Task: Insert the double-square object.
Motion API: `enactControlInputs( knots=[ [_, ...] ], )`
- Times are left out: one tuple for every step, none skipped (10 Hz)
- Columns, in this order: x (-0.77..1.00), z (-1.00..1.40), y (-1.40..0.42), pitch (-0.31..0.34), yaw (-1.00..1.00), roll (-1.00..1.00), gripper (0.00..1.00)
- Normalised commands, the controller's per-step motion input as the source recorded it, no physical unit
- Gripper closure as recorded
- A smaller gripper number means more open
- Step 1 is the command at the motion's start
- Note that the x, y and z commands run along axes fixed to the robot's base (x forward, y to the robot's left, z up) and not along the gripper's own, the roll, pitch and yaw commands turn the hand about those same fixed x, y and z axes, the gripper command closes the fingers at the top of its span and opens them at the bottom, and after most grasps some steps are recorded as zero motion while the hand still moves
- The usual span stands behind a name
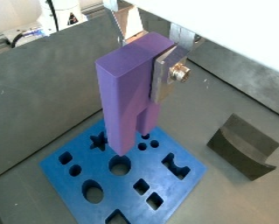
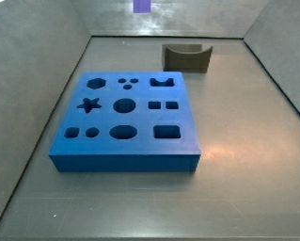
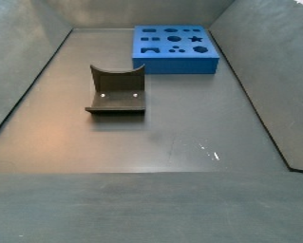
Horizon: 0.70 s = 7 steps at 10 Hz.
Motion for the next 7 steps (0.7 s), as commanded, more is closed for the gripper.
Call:
enactControlInputs(
  knots=[
    [-0.48, 0.00, 0.00, -0.150, -0.51, 0.00, 1.00],
    [0.00, -0.12, 0.00, -0.107, -1.00, -0.05, 1.00],
    [0.00, -0.31, 0.00, -0.027, -1.00, 0.00, 1.00],
    [0.00, -0.33, 0.00, -0.021, -1.00, 0.00, 1.00],
    [0.00, -0.40, 0.00, -0.021, -1.00, 0.00, 1.00],
    [0.01, -0.45, 0.00, -0.043, -1.00, -0.03, 1.00],
    [0.15, -0.55, 0.00, -0.080, -0.89, -0.12, 1.00]
  ],
)
